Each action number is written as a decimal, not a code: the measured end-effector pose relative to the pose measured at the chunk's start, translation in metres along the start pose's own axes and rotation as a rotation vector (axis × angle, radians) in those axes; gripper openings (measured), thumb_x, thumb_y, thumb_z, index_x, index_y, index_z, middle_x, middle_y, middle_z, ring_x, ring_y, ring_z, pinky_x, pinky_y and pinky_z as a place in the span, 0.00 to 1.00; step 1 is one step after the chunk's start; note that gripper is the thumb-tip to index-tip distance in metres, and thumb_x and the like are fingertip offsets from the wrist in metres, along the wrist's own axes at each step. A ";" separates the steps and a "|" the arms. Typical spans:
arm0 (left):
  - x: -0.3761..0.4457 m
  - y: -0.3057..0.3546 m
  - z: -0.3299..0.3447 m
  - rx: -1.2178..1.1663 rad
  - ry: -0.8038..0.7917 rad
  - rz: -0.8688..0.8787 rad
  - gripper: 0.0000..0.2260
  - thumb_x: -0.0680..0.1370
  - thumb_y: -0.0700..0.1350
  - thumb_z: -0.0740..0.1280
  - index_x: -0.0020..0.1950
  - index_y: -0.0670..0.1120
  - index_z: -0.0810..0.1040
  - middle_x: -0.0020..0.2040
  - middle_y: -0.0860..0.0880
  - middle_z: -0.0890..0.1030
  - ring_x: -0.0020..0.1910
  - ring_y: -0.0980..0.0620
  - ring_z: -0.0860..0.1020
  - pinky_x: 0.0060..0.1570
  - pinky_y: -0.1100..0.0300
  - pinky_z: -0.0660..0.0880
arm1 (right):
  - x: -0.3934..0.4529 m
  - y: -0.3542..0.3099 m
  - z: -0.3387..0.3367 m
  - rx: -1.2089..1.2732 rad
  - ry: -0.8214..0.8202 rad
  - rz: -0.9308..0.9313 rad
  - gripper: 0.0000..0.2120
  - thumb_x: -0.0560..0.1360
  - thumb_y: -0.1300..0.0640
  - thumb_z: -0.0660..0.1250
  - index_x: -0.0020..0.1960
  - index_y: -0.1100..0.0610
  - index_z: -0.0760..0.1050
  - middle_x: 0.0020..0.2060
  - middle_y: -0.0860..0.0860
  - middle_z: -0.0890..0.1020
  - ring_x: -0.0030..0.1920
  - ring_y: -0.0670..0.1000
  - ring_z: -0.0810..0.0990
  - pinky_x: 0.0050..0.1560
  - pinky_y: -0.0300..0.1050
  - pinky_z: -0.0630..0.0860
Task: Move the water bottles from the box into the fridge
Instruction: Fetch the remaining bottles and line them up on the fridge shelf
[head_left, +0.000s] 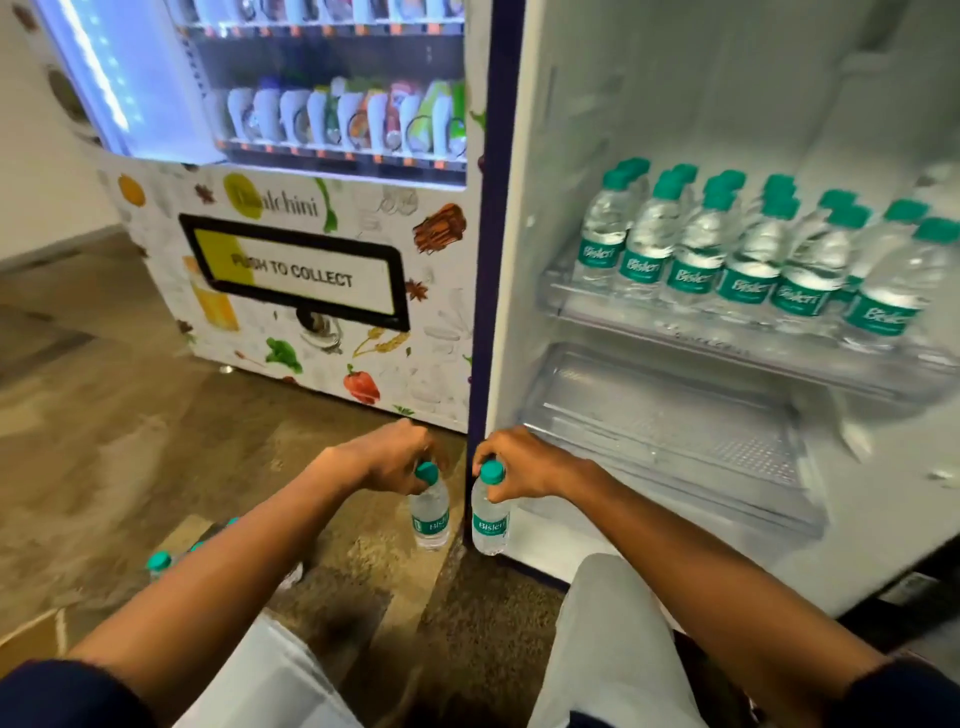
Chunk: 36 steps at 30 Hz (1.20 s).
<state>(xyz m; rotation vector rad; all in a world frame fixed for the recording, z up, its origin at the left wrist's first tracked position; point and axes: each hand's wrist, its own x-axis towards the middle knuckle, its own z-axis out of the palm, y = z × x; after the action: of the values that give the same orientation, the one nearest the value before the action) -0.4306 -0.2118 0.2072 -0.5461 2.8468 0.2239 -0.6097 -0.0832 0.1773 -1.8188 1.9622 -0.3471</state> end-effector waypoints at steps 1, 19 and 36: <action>0.006 0.007 -0.010 0.009 0.004 0.028 0.18 0.72 0.46 0.73 0.61 0.51 0.81 0.54 0.52 0.84 0.50 0.54 0.81 0.45 0.66 0.75 | -0.006 0.002 -0.013 0.007 0.006 0.004 0.16 0.67 0.60 0.76 0.54 0.55 0.81 0.51 0.50 0.82 0.49 0.49 0.79 0.51 0.44 0.80; 0.065 0.140 -0.214 0.039 -0.017 0.434 0.14 0.70 0.38 0.76 0.52 0.51 0.83 0.50 0.53 0.83 0.49 0.55 0.81 0.50 0.63 0.80 | -0.111 0.019 -0.231 0.085 0.155 0.081 0.13 0.69 0.64 0.76 0.53 0.59 0.82 0.48 0.54 0.84 0.32 0.48 0.79 0.32 0.41 0.78; 0.070 0.242 -0.420 0.031 0.446 0.515 0.18 0.70 0.37 0.75 0.60 0.45 0.81 0.52 0.50 0.83 0.44 0.59 0.81 0.49 0.65 0.75 | -0.212 0.027 -0.424 0.066 0.741 0.149 0.12 0.73 0.66 0.72 0.55 0.68 0.81 0.41 0.61 0.81 0.34 0.49 0.74 0.30 0.36 0.73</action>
<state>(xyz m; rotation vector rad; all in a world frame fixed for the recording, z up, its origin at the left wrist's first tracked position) -0.6695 -0.0944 0.6182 0.1864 3.3717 0.1561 -0.8277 0.0817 0.5657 -1.6146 2.4927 -1.1517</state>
